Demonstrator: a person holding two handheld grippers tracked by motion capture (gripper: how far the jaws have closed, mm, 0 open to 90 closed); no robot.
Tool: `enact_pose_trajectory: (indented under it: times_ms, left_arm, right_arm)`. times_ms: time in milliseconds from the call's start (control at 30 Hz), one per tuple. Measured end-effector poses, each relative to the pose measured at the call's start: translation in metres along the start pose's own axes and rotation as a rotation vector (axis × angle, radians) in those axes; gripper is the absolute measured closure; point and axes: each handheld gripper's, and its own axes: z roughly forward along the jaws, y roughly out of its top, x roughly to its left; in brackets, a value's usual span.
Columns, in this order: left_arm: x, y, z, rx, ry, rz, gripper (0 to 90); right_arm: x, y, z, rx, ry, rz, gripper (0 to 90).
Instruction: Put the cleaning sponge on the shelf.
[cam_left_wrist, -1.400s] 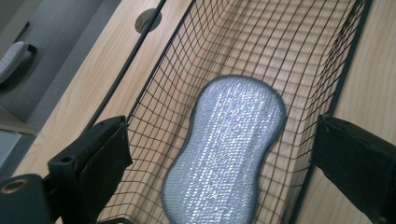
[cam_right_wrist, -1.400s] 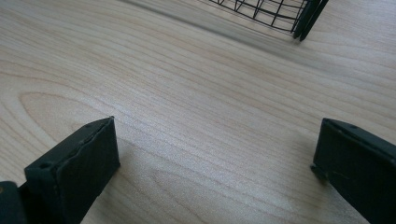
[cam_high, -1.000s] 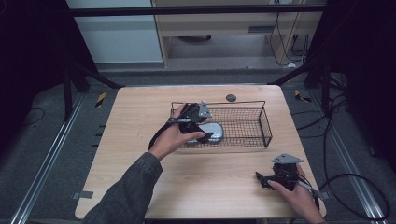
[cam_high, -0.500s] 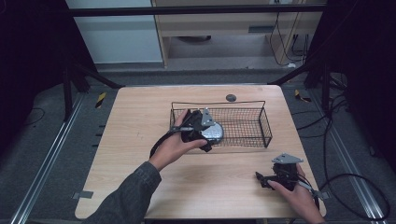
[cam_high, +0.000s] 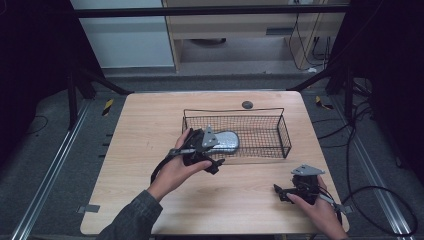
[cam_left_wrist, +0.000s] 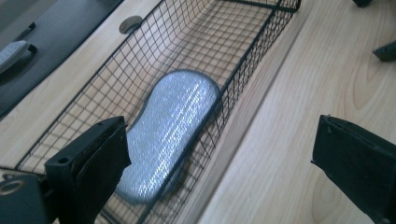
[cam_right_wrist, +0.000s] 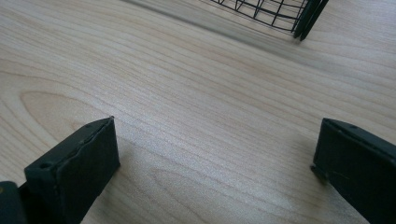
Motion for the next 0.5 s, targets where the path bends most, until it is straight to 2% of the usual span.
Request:
enact_pose_trajectory:
  times_ms: [200,300,433,500]
  left_arm:
    - [-0.001,-0.021,-0.016,0.015,0.022,-0.010,3.0]
    - [0.001,-0.031,-0.025,0.030,0.053,-0.029,3.0]
    - [0.006,-0.042,-0.032,0.044,0.074,-0.050,3.0]
    - [0.008,-0.050,-0.032,0.070,0.081,-0.067,3.0]
  right_arm:
    - [0.000,0.000,0.000,0.000,0.000,0.000,0.4]
    - [0.000,0.000,0.000,0.000,0.000,0.000,0.3]
    - [0.000,0.000,0.000,0.000,0.000,0.000,0.3]
    - [0.000,0.000,0.000,0.000,0.000,0.000,0.3]
